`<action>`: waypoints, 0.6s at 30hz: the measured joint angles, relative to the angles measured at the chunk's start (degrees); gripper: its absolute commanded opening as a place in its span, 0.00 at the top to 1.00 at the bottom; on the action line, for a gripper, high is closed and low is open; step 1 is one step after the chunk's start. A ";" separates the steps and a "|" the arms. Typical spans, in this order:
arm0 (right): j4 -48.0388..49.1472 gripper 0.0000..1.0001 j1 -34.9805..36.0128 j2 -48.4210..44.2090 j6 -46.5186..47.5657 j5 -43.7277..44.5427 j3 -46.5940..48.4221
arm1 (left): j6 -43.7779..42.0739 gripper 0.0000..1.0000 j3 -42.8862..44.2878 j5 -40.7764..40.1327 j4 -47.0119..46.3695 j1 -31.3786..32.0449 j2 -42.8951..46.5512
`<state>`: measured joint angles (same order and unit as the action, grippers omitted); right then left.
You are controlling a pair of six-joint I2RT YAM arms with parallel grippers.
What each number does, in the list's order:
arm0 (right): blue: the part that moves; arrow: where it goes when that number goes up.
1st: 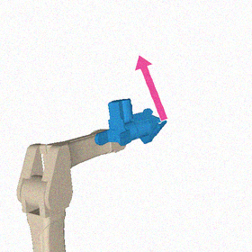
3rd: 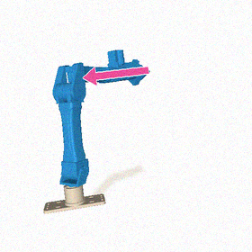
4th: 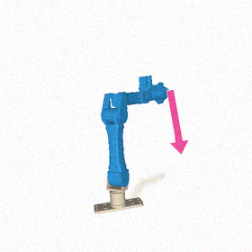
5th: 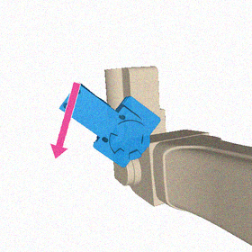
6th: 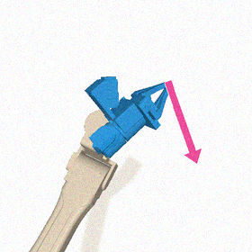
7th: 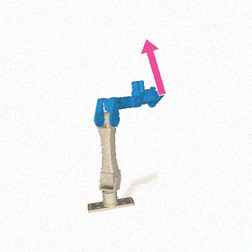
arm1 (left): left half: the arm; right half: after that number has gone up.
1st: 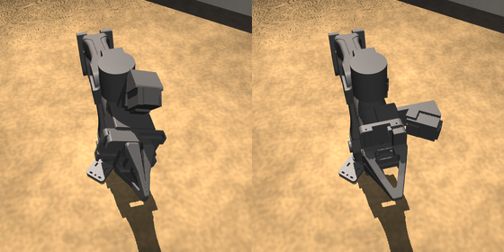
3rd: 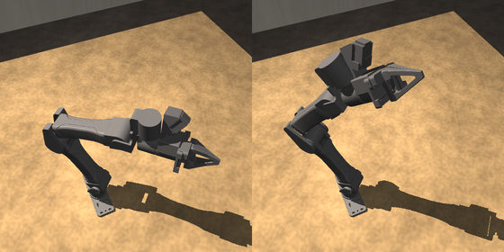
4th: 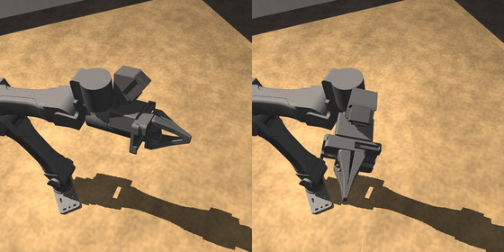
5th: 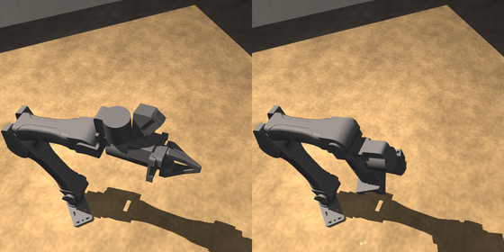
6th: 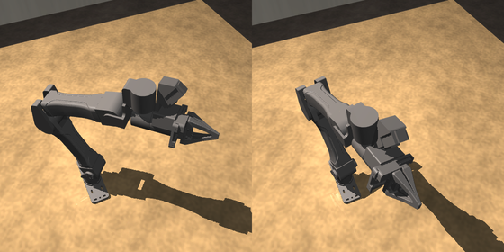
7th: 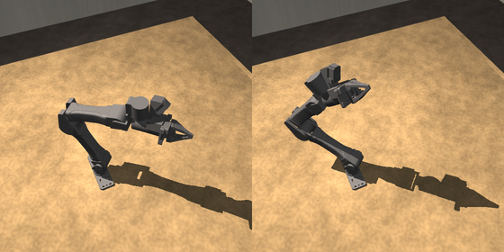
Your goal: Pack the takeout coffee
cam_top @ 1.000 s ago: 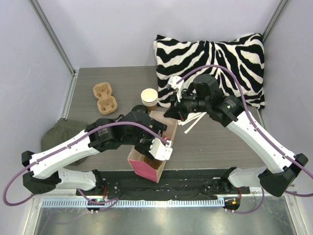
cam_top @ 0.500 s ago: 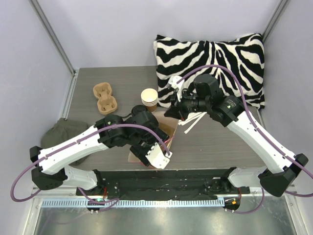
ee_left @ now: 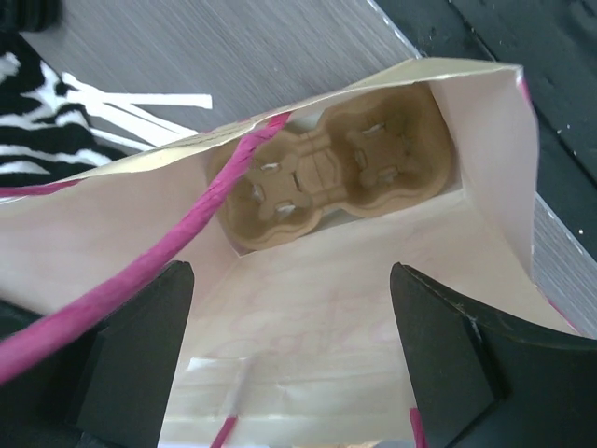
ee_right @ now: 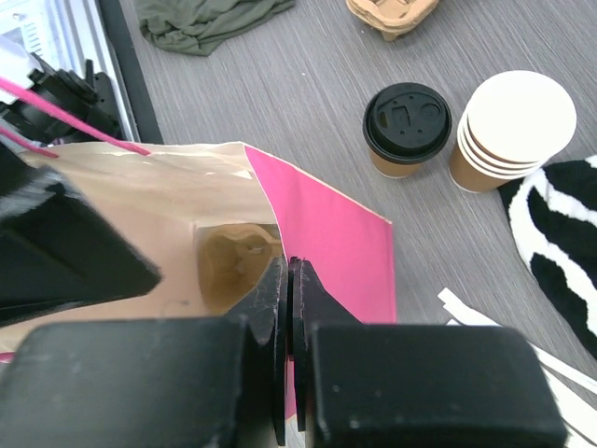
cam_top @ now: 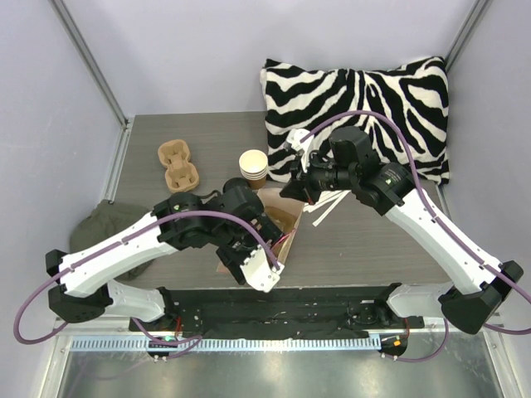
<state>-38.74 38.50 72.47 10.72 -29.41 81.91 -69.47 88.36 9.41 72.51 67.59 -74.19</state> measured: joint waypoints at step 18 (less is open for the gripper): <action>1.03 0.99 0.00 -3.65 0.70 4.87 -4.04 | 14.08 0.00 9.14 4.90 -8.87 -0.55 7.21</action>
<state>-37.71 38.50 68.82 11.42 -24.53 77.87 -55.40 97.49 14.31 63.64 67.05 -66.98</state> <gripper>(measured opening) 0.032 0.993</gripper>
